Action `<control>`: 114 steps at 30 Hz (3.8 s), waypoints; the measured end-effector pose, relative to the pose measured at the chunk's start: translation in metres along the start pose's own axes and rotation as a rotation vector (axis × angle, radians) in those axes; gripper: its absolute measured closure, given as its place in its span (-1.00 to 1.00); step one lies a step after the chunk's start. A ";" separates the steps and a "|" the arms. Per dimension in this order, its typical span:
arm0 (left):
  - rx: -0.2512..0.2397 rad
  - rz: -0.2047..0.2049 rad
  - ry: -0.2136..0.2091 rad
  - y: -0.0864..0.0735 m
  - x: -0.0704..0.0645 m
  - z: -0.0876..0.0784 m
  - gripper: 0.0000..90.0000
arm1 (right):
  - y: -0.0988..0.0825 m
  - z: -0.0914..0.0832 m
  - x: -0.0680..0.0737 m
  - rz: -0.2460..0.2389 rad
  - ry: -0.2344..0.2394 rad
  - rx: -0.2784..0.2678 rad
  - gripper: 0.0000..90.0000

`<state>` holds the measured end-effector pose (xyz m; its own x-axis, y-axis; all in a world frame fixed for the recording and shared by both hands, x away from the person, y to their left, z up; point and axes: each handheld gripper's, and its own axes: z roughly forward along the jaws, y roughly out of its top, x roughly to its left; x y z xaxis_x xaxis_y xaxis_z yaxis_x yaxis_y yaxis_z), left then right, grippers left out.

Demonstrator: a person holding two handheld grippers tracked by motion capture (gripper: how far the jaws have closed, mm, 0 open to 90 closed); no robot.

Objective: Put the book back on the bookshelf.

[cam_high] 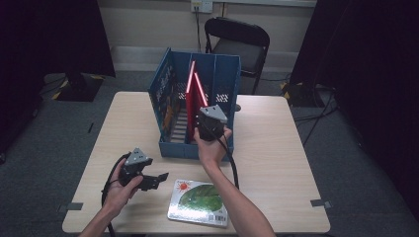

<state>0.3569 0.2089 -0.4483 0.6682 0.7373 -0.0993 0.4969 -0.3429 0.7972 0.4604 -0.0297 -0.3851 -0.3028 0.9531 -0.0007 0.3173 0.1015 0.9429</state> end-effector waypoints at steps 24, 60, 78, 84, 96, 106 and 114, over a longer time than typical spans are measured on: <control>0.010 0.007 -0.007 0.000 -0.002 0.002 -0.64 | -0.027 -0.037 -0.017 -0.036 0.170 0.049 0.54; 0.022 0.017 -0.008 0.000 -0.003 0.004 -0.64 | -0.031 -0.028 -0.011 -0.063 0.247 0.051 0.47; 0.022 0.016 -0.006 0.000 -0.003 0.004 -0.64 | -0.027 -0.019 0.003 -0.032 0.261 0.053 0.38; 0.026 0.024 -0.009 0.000 -0.004 0.006 -0.64 | -0.029 -0.022 0.008 -0.073 0.235 0.067 0.42; 0.021 0.017 -0.007 0.000 -0.004 0.005 -0.64 | -0.023 -0.015 0.020 -0.083 0.255 0.068 0.35; 0.020 0.015 0.000 -0.001 -0.004 0.005 -0.64 | -0.011 -0.016 0.018 -0.067 0.265 0.037 0.00; 0.024 0.017 -0.001 -0.001 -0.005 0.004 -0.64 | -0.004 0.001 0.022 -0.073 0.212 0.081 0.00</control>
<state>0.3556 0.2035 -0.4512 0.6775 0.7305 -0.0861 0.4983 -0.3697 0.7842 0.4539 -0.0085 -0.3890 -0.5066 0.8621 0.0099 0.3558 0.1986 0.9132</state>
